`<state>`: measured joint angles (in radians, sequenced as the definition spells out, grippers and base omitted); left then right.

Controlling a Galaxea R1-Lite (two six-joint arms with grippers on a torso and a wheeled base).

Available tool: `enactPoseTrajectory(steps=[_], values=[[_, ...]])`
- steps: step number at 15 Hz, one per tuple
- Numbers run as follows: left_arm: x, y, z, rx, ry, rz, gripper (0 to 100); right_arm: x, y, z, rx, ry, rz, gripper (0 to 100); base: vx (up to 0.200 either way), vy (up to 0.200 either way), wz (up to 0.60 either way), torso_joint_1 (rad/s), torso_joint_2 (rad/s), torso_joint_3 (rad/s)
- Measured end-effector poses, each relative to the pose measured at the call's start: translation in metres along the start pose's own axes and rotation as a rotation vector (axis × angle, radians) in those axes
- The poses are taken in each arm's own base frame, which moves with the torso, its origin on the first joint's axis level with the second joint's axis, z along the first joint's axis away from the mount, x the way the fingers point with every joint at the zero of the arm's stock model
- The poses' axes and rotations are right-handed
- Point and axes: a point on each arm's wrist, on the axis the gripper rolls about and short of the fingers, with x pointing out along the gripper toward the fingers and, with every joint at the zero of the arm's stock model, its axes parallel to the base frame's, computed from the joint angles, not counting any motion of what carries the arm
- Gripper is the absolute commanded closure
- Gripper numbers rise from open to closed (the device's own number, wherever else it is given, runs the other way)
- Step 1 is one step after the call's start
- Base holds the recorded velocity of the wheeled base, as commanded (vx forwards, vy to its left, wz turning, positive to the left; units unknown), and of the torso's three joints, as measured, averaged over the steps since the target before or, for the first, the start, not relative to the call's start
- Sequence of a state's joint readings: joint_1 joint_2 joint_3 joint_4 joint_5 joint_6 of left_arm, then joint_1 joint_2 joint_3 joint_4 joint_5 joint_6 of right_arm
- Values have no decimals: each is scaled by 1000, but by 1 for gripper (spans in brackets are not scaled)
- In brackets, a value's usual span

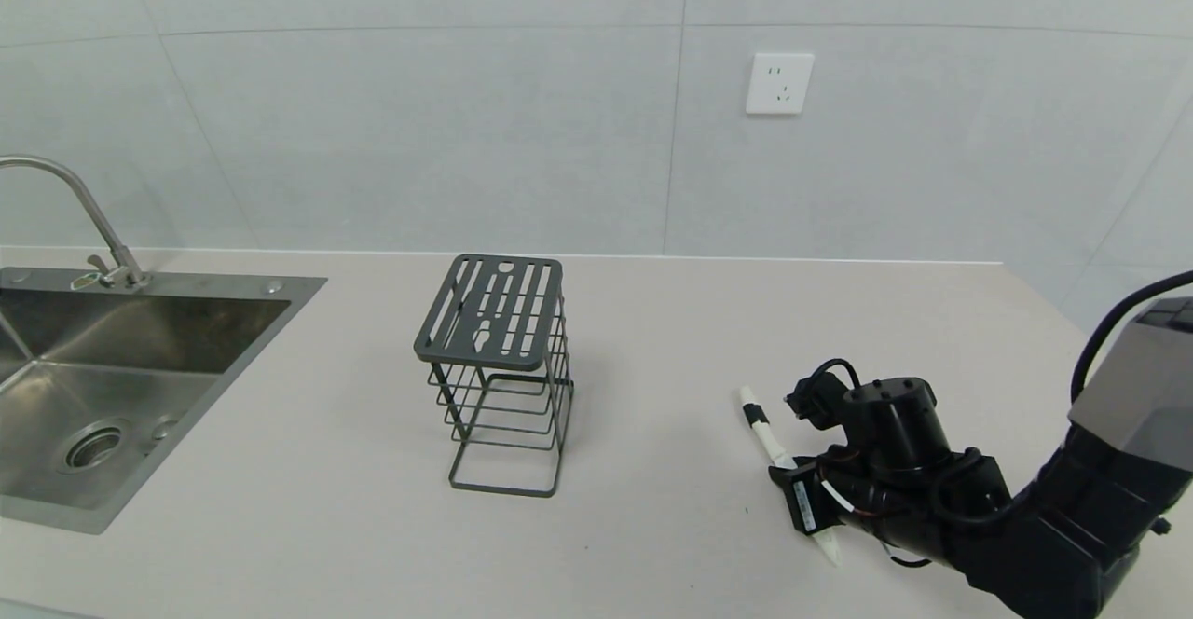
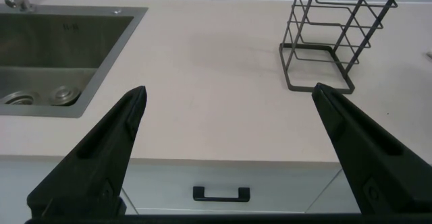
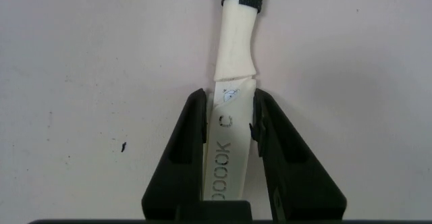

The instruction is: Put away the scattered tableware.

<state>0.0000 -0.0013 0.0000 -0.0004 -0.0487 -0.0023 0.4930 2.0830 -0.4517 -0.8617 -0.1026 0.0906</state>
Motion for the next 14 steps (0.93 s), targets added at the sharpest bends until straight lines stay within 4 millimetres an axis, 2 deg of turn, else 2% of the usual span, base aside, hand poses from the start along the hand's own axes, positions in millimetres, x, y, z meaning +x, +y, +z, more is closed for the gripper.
enactPoseTrajectory(steps=[3,6,11,14], values=[[0,0,5,52,-52,4,0,-7,1,10,-14,-79,8,100,0,0,0,0,0,0],[-4,0,30,80,-294,11,0,-23,3,20,-15,-159,23,100,0,0,0,0,0,0],[-5,-3,34,82,-307,-100,0,-57,18,25,-37,-266,93,100,0,0,0,0,0,0],[0,-1,54,9,-257,-217,0,-78,23,36,-39,-381,157,100,0,0,0,0,0,0]])
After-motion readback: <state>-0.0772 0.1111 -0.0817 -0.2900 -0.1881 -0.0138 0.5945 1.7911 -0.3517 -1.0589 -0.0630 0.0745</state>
